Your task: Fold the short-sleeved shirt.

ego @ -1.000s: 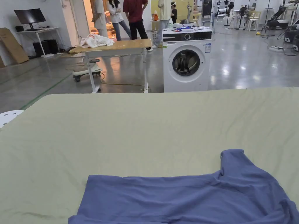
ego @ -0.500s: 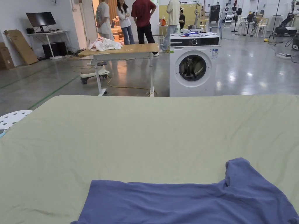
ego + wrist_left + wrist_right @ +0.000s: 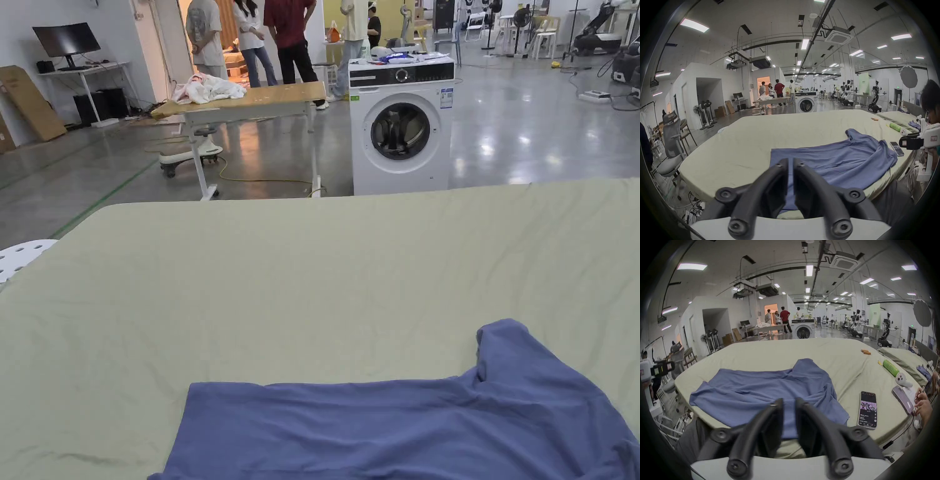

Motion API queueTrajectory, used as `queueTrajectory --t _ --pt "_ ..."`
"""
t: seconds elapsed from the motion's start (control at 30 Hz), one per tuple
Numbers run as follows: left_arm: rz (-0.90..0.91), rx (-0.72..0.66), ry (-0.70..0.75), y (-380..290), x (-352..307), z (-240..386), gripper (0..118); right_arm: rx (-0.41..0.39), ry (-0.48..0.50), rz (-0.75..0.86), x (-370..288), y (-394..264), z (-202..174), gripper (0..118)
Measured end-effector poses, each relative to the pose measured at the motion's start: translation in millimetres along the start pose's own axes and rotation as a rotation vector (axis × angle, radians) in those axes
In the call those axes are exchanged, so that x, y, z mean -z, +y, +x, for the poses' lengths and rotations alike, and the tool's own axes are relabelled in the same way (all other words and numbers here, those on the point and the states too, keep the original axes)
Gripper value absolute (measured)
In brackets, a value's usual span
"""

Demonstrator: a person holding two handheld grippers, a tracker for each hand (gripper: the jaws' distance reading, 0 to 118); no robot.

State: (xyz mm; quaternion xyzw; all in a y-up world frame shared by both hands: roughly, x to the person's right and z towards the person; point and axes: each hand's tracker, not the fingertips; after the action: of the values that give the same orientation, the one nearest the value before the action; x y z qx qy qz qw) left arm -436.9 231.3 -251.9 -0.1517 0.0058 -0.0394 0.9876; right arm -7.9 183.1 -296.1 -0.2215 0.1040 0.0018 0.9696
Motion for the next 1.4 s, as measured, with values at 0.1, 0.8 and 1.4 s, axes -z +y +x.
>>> queueTrajectory --t 0.1,0.8,1.4 --pt "-0.040 -0.050 -0.031 -6.5 7.2 -2.2 0 0.009 0.028 -0.003 4.9 -3.2 -1.3 0" --pt "-0.535 -0.190 -0.017 -2.2 366.3 -81.2 66 0.126 -0.032 -0.076 26.8 -16.9 46.7 0" --pt "-0.680 -0.030 -0.038 -16.9 405.8 -57.1 0 0.216 -0.001 -0.232 196.7 106.1 140.0 82"
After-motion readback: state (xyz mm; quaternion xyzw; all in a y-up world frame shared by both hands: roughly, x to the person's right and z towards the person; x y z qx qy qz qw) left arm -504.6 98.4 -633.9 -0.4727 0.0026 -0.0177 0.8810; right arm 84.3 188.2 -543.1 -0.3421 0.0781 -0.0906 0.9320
